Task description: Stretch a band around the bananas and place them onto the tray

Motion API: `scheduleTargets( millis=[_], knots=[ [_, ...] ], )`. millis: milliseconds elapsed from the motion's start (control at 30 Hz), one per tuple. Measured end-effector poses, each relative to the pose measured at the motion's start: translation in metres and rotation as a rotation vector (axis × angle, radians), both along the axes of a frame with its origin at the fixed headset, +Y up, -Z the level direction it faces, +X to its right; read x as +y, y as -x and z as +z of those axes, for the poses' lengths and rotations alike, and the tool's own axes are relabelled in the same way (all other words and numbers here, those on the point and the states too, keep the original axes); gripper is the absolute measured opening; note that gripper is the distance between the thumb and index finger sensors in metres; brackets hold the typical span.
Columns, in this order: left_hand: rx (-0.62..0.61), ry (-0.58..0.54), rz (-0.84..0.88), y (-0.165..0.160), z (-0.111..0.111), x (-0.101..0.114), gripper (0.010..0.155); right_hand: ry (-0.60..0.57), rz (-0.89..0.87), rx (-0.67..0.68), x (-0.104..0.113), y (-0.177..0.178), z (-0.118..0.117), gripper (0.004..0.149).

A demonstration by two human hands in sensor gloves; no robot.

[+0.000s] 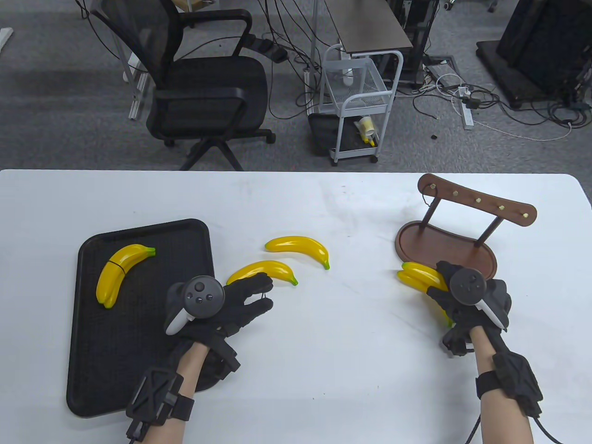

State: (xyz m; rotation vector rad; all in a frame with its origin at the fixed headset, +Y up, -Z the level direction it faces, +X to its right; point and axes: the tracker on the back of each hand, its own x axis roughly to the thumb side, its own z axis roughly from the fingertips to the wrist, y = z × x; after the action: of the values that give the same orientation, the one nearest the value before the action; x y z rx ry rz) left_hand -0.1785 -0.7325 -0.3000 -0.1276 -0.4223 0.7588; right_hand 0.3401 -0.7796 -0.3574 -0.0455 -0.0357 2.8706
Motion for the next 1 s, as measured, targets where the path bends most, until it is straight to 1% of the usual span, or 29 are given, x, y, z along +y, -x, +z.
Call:
scheduleTargets(
  millis=[267,467,767,867,1000],
  knots=[
    [0.0,0.0,0.001,0.0,0.0,0.0,0.066,0.03,0.033,-0.002,-0.008,0.002,0.0,0.076],
    [0.0,-0.004,0.003,0.0,0.0,0.0,0.066,0.059,0.097,0.006,-0.011,0.006,-0.001,0.08],
    [0.002,-0.005,0.007,0.001,0.0,0.0,0.067,0.062,0.105,-0.019,-0.013,0.008,-0.004,0.074],
    [0.003,-0.004,0.008,0.001,0.0,0.001,0.066,0.087,0.115,-0.007,-0.011,0.009,-0.005,0.072],
    [0.001,-0.006,0.009,0.001,0.0,0.001,0.066,0.088,0.122,-0.006,-0.011,0.01,-0.006,0.07]
  ],
)
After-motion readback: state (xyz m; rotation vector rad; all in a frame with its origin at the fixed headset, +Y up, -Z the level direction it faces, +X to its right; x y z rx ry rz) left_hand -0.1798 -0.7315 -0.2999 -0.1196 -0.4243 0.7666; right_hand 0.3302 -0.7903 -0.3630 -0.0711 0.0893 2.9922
